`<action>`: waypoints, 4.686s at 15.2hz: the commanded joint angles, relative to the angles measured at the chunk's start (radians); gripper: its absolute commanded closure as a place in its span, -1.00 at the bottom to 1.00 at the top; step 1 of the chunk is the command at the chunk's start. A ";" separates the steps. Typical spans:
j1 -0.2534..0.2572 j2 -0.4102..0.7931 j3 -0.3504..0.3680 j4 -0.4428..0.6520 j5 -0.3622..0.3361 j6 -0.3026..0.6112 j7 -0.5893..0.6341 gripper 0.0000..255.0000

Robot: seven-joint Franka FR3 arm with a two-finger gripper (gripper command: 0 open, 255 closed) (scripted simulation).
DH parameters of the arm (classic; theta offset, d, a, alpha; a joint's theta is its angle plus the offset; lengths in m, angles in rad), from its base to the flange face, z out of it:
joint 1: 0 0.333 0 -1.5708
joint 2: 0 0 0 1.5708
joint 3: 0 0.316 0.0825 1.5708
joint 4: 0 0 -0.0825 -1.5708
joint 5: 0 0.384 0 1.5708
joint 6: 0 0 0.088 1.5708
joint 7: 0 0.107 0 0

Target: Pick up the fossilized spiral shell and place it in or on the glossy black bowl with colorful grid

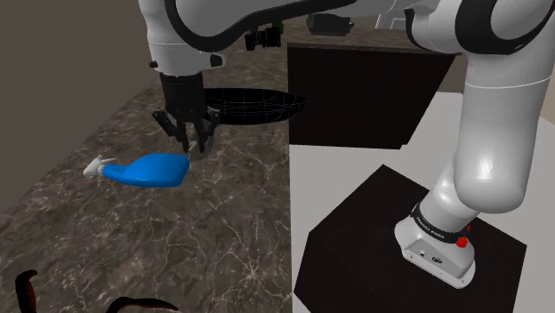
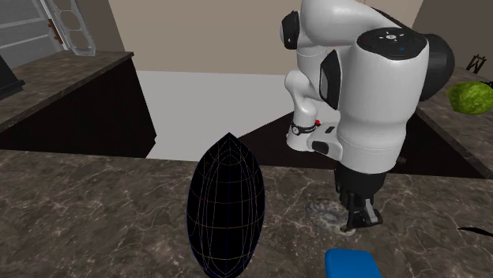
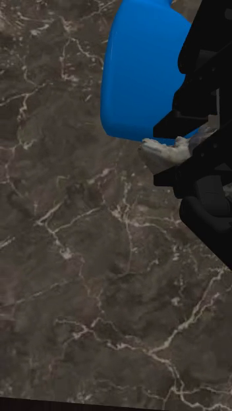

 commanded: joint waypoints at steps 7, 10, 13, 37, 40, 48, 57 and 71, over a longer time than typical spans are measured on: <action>0.014 0.001 0.004 0.109 -0.001 -0.107 0.010 1.00; 0.022 0.007 0.005 0.159 -0.004 -0.150 0.014 1.00; 0.032 0.017 0.006 0.214 -0.010 -0.195 0.019 1.00; -0.124 0.046 -0.049 0.453 -0.007 -0.428 -0.210 1.00; -0.161 0.068 -0.066 0.497 -0.013 -0.456 -0.269 1.00; -0.237 0.060 -0.083 0.422 -0.004 -0.399 -0.351 1.00; -0.279 0.006 -0.083 0.216 0.022 -0.247 -0.371 1.00; -0.281 0.003 -0.083 0.201 0.023 -0.235 -0.373 -1.00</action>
